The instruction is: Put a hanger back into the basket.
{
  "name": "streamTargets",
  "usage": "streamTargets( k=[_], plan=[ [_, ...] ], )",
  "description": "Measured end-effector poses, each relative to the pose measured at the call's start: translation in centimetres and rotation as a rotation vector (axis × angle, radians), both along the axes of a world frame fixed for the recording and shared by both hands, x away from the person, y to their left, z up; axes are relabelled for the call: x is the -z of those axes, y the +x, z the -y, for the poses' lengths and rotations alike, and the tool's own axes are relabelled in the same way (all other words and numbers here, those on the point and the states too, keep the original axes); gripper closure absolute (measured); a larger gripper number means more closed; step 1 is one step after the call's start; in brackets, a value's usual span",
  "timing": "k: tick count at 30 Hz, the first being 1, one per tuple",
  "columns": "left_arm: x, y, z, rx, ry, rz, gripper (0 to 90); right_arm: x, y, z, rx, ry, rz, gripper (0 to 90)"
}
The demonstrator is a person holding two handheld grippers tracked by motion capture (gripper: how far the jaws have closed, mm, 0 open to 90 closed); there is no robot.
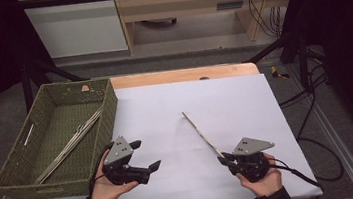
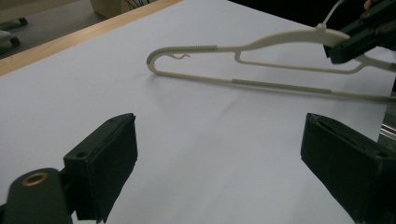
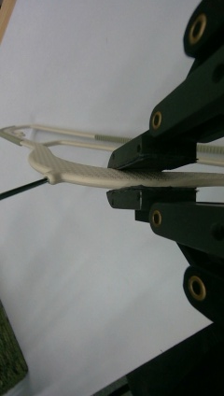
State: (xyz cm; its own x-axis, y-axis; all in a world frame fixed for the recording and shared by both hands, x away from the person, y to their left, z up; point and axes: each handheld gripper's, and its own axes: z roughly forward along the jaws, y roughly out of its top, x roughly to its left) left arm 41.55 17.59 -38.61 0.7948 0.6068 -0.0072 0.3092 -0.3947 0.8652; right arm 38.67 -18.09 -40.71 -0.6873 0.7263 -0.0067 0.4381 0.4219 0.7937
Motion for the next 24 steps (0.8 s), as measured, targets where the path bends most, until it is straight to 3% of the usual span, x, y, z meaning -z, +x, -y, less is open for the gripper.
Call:
streamTargets(
  k=[6,9,11,15,19,24],
  plan=[
    [0.4,0.2,0.1,-0.005,0.011,-0.009,10.5,-0.5,0.6,1.2,0.085,0.006,0.011,84.6],
    [0.4,0.2,0.0,-0.007,0.012,-0.009,10.5,-0.8,0.9,1.5,0.100,0.012,0.024,86.6],
    [0.4,0.3,0.0,-0.007,0.011,-0.009,10.6,-0.9,1.1,1.5,0.070,0.055,0.014,86.7],
    [0.1,0.2,-0.1,-0.005,0.008,0.000,10.7,-1.3,1.4,0.9,0.033,0.046,0.019,86.7],
    [-0.4,0.2,0.1,0.014,0.009,0.002,10.7,-1.7,1.6,0.3,-0.069,0.091,0.002,86.8],
    [-1.1,0.3,0.6,0.041,0.011,0.016,10.2,-2.4,1.9,-1.4,-0.172,0.102,-0.004,86.8]
  ],
)
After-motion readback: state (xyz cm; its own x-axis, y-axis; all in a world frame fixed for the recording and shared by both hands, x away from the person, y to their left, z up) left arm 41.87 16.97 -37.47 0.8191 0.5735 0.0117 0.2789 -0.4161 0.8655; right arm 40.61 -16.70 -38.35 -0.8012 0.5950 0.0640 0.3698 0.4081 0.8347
